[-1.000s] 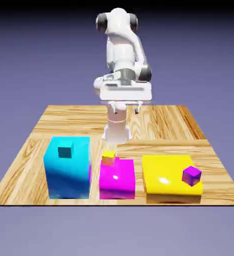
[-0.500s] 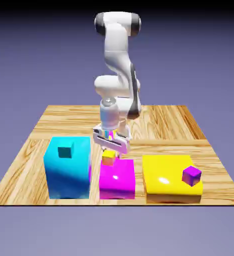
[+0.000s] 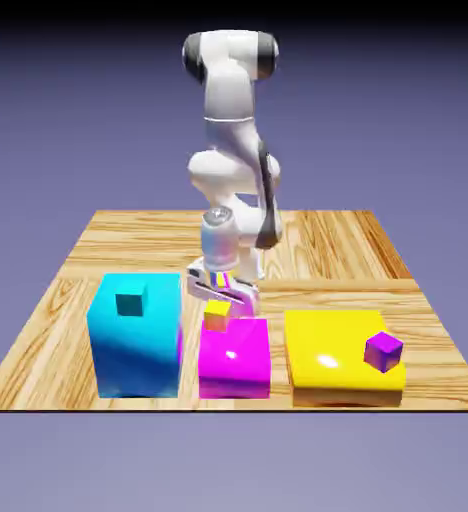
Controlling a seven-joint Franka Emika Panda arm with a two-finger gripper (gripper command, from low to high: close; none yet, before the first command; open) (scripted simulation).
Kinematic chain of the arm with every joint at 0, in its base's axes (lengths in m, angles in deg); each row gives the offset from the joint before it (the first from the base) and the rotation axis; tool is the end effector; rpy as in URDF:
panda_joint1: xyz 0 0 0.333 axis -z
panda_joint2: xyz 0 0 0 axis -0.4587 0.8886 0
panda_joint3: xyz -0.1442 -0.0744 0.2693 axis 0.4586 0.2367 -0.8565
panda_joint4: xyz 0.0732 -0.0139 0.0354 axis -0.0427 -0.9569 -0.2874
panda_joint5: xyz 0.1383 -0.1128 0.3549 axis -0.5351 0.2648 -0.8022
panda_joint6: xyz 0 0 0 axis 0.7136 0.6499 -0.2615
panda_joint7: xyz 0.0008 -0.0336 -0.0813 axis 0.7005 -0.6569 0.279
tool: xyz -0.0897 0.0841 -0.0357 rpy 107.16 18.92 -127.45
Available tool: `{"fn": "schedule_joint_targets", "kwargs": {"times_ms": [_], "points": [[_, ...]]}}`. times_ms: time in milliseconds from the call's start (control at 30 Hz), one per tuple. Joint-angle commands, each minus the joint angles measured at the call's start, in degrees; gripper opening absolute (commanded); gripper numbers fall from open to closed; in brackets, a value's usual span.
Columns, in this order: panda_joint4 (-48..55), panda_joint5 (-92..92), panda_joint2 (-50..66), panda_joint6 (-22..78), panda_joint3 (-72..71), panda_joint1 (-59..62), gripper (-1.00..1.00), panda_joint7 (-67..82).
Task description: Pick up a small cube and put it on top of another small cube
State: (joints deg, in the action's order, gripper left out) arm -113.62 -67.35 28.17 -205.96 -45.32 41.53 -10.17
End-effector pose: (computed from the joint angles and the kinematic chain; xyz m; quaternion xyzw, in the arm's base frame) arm 0.2890 -0.0279 0.1476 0.7668 -0.6408 -0.0375 0.0027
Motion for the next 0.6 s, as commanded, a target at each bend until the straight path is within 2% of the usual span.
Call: {"fn": "schedule_joint_targets", "kwargs": {"times_ms": [0,133,333,567], "points": [[-0.27,-0.16,-2.08,1.83,-0.19,0.13,-1.0,0.05],[-0.86,-0.41,-6.52,5.69,-0.54,0.35,-1.0,0.07],[3.98,-14.08,-10.37,10.84,-11.78,1.25,-1.0,13.48],[18.51,-8.63,-2.87,19.51,-7.7,-8.66,-1.0,1.82]]}}
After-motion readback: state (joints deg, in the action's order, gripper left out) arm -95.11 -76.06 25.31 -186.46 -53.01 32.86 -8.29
